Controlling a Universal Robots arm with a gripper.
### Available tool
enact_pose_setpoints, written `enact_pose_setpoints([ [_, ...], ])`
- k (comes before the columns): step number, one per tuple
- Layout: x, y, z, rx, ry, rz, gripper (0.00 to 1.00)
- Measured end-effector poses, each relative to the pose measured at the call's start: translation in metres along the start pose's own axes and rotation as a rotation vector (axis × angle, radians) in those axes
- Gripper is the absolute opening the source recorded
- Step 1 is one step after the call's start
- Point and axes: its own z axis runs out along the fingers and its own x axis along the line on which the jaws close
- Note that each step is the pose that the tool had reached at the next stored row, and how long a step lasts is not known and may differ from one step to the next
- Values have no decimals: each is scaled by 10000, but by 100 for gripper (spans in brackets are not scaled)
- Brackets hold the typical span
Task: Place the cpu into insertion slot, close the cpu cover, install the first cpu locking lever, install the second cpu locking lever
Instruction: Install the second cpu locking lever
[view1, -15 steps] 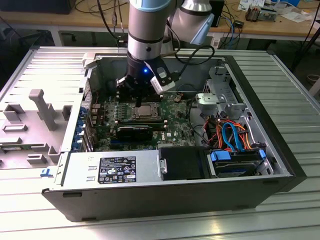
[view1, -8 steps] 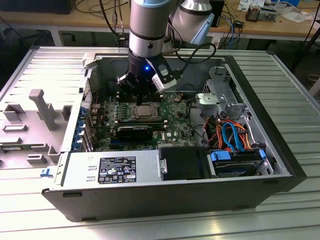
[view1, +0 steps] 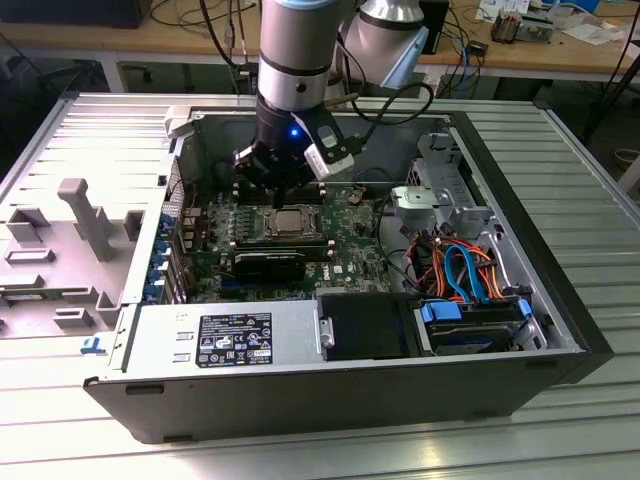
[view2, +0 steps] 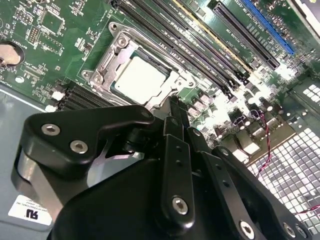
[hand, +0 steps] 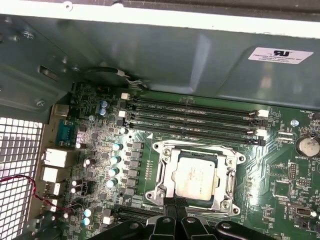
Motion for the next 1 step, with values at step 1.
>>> enact_pose_setpoints([
  [1, 0, 0, 0, 0, 0, 0, 11],
])
